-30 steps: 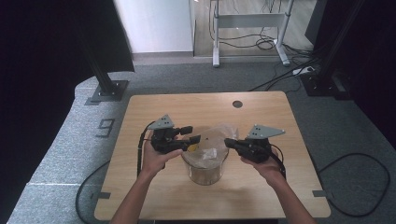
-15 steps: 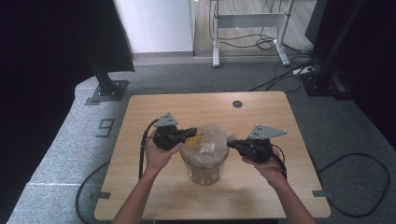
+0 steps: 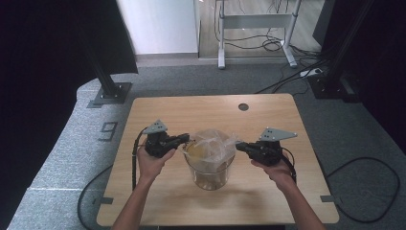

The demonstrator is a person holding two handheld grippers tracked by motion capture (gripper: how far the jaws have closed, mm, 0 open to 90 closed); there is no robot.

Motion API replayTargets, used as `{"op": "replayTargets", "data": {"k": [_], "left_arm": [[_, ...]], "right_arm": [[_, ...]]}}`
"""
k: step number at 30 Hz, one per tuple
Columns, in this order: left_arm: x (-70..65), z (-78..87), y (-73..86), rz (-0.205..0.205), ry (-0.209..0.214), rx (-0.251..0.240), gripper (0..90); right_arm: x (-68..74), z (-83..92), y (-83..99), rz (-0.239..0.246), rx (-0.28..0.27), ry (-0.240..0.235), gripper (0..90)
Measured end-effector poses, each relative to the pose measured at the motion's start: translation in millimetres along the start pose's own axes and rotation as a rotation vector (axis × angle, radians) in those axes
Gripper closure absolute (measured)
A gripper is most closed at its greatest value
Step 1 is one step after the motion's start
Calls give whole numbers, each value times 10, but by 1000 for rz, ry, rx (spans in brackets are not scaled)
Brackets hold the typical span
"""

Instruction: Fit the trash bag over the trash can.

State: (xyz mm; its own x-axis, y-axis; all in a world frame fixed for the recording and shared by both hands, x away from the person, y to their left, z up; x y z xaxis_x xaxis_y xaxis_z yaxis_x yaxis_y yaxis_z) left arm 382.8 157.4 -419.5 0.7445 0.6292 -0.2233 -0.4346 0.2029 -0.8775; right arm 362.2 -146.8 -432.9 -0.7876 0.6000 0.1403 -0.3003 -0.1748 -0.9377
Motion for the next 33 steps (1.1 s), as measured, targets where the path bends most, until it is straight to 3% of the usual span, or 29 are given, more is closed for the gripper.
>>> {"op": "replayTargets", "data": {"k": [8,12,17,21,33], "left_arm": [[59,25,76,24,4,2,900],[51,5,85,26,11,2,900],[55,-17,80,28,9,6,900],[59,-26,76,31,7,10,900],[19,-61,65,25,11,15,900]], "right_arm": [[-124,-24,97,-25,20,-3,862],[-105,15,75,-30,-10,-5,746],[23,184,-57,-19,-69,-21,600],[103,334,-137,-11,-102,-61,558],[337,483,-199,13,-105,-111,438]]}}
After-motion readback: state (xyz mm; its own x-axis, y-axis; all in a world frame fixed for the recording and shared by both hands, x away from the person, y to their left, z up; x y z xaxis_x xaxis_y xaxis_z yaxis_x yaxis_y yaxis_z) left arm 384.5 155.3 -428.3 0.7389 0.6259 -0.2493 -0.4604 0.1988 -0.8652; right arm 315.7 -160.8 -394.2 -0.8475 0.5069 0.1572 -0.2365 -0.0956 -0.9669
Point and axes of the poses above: each handheld gripper's, and its own axes: z roughly backward along the jaws, y roughly out of its underside, x roughly to its left, the point moved 4 cm from there along -z, roughly forward along the jaws, and after that the axes turned 2 degrees about -x, right-handed, at the moved point
